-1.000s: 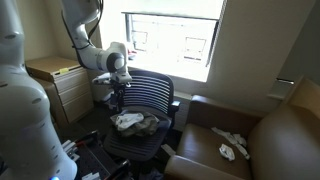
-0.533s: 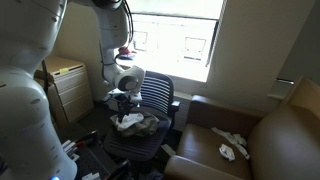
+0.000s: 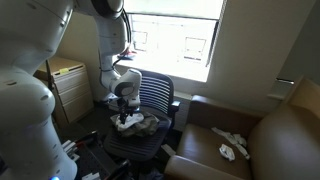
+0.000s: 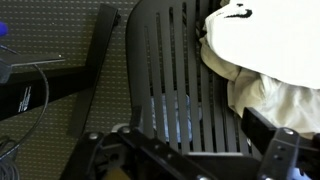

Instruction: Hang the brown clothing on the armrest of the black chair

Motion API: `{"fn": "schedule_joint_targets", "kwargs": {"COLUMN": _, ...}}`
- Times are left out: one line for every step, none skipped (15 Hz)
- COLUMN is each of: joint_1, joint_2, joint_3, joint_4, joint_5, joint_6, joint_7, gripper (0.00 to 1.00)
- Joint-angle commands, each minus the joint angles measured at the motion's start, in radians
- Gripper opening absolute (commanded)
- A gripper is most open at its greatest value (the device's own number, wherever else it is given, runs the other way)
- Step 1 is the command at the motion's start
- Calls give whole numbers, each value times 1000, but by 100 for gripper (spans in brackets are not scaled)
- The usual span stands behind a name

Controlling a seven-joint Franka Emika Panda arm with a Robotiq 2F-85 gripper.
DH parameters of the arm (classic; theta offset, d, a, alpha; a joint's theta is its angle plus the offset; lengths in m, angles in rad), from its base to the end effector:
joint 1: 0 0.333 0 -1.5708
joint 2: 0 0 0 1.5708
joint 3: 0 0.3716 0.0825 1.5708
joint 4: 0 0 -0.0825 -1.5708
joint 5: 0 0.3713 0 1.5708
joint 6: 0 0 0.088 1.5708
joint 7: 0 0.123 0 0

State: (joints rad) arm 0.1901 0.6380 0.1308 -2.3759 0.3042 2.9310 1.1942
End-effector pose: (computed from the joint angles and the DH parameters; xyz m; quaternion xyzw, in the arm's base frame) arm 0.4710 0.1437 0.0957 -0.8239 0.5613 0.0764 0.0169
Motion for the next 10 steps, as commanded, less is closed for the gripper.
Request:
{"fn": "schedule_joint_targets", "kwargs": {"joint_1": 70, "joint_2": 119, "joint_3": -31, "joint_4": 120, "joint_5": 33, "joint_6": 27, "joint_7": 44, "gripper": 100}}
{"fn": "schedule_joint_targets", "kwargs": {"joint_1": 87, "joint_2": 141, "joint_3": -49, "joint_4": 148, "joint_5": 29, "joint_6": 10, "joint_7": 65, "gripper": 100}}
{"fn": "schedule_joint_targets", "kwargs": {"joint_1": 97, "joint_2": 159, "joint_3": -61, "joint_4": 171, "joint_5": 26, "joint_6": -17, "joint_7": 84, "gripper": 100}}
{"fn": "schedule_joint_targets", "kwargs": {"joint_1": 80, "joint_2": 114, "joint_3": -39, "joint_4": 113, "joint_5": 21, "joint_6": 8, "joint_7": 59, "gripper": 100}}
{"fn": "schedule_joint_targets", "kwargs": {"joint_1": 90, "joint_2": 135, "joint_3": -48, "joint_4": 136, "joint_5": 19, "joint_6": 6, "joint_7": 72, "gripper": 100}}
{"fn": "schedule_joint_targets", "kwargs": {"joint_1": 95, "joint_2": 149, "joint_3": -53, "joint_4": 152, "joint_5": 18, "joint_6": 5, "joint_7": 76, "gripper": 100}}
{"fn": "schedule_joint_targets", "kwargs": {"joint_1": 95, "joint_2": 159, "joint_3": -56, "joint_4": 160, "joint_5": 18, "joint_6": 5, "joint_7": 77, "gripper": 100}}
{"fn": "schedule_joint_targets", "kwargs": {"joint_1": 101, "joint_2": 161, "joint_3": -55, "joint_4": 149, "joint_5": 21, "joint_6": 48, "joint_7": 77, "gripper": 100}}
{"fn": "schedule_joint_targets", "kwargs": {"joint_1": 101, "joint_2": 205, "joint_3": -61, "joint_4": 190, "joint_5": 28, "joint_6": 47, "joint_7": 92, "gripper": 100}}
{"fn": "schedule_joint_targets", "kwargs": {"joint_1": 56, "joint_2": 239, "joint_3": -24, "joint_4": 221, "joint_5": 40, "joint_6": 39, "joint_7": 71, "gripper": 100}}
